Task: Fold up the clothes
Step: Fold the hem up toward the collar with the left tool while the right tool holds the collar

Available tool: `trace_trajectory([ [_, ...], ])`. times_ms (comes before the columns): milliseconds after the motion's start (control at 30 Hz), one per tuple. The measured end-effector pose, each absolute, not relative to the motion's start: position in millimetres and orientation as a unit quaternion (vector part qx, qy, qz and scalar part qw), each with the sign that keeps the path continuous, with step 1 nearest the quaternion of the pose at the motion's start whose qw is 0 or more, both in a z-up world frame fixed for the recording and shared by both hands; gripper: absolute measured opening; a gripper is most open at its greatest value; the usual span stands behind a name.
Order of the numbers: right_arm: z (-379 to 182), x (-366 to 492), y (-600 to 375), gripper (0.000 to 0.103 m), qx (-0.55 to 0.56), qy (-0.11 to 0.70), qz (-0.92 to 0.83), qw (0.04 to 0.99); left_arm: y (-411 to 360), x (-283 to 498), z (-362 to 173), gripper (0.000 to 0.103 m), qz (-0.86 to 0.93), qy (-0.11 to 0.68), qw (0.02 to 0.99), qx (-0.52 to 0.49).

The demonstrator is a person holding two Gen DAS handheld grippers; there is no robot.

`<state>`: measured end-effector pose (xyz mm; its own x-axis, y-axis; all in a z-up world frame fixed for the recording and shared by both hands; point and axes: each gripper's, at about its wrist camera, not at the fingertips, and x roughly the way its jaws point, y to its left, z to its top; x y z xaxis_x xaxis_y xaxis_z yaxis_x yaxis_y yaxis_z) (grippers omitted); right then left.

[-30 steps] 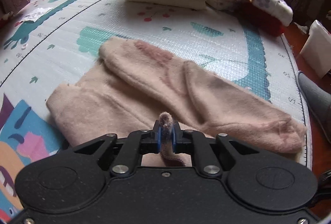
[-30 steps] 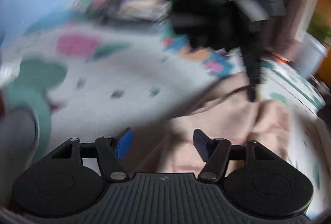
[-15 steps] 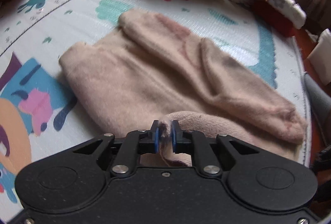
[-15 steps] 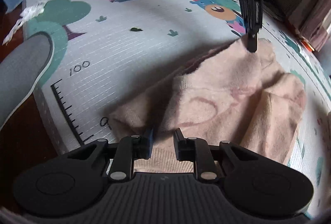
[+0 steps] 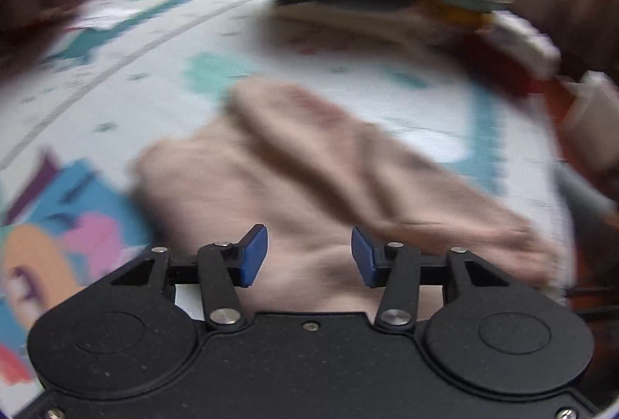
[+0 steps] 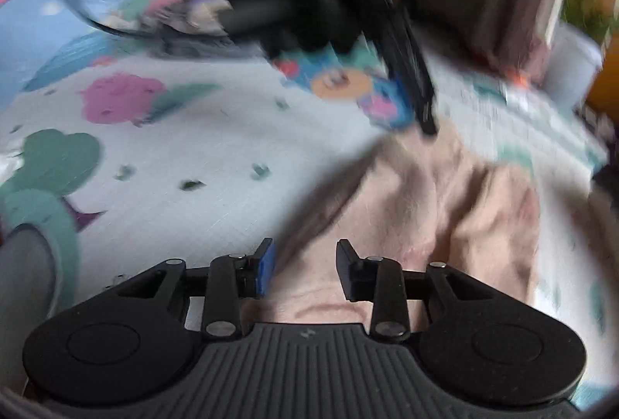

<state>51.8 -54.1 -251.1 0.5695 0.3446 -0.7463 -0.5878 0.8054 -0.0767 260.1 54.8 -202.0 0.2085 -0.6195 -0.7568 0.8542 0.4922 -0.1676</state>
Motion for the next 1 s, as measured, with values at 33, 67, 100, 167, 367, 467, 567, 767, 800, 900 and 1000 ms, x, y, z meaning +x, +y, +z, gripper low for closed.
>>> trace_trajectory([
  [33, -261.2, 56.1, -54.3, 0.043, -0.160, 0.403, 0.272, 0.859, 48.7, 251.5, -207.5, 0.047, -0.502, 0.407, 0.748, 0.152],
  [67, -272.1, 58.9, -54.4, 0.047, -0.162, 0.428, 0.279, 0.844, 39.9, 240.9, -217.0, 0.047, -0.514, 0.408, 0.734, 0.176],
  [100, -277.9, 54.6, -55.2, 0.049, -0.173, 0.422, 0.284, 0.843, 29.7, 230.3, -230.5, 0.047, -0.510, 0.406, 0.727, 0.217],
  [167, -282.3, 43.9, -55.5, 0.052, -0.192, 0.405, 0.290, 0.845, 19.2, 222.6, -256.1, 0.054, -0.481, 0.396, 0.739, 0.257],
  [367, -282.0, 40.0, -58.0, 0.054, -0.186, 0.412, 0.280, 0.847, 33.6, 230.0, -250.8, 0.053, -0.456, 0.371, 0.767, 0.258],
  [467, -267.3, 35.5, -64.3, 0.051, -0.173, 0.393, 0.284, 0.857, 62.0, 238.9, -231.6, 0.053, -0.450, 0.367, 0.781, 0.229],
  [567, -247.9, 33.8, -75.0, 0.049, -0.158, 0.347, 0.264, 0.886, 83.4, 235.8, -224.2, 0.049, -0.451, 0.369, 0.782, 0.221],
  [767, -255.6, 87.1, -79.4, 0.049, -0.145, 0.341, 0.238, 0.898, 64.6, 223.7, -242.4, 0.049, -0.456, 0.381, 0.772, 0.226],
  [800, -259.3, 94.8, -80.1, 0.049, -0.148, 0.344, 0.240, 0.896, 59.8, 223.1, -246.0, 0.049, -0.455, 0.384, 0.770, 0.230],
  [900, -282.3, 120.1, -80.4, 0.054, -0.143, 0.386, 0.254, 0.875, 45.3, 221.2, -256.7, 0.050, -0.452, 0.390, 0.764, 0.243],
  [1000, -286.7, 129.4, -87.0, 0.056, -0.139, 0.398, 0.286, 0.861, 30.9, 219.3, -267.3, 0.051, -0.449, 0.397, 0.758, 0.256],
])
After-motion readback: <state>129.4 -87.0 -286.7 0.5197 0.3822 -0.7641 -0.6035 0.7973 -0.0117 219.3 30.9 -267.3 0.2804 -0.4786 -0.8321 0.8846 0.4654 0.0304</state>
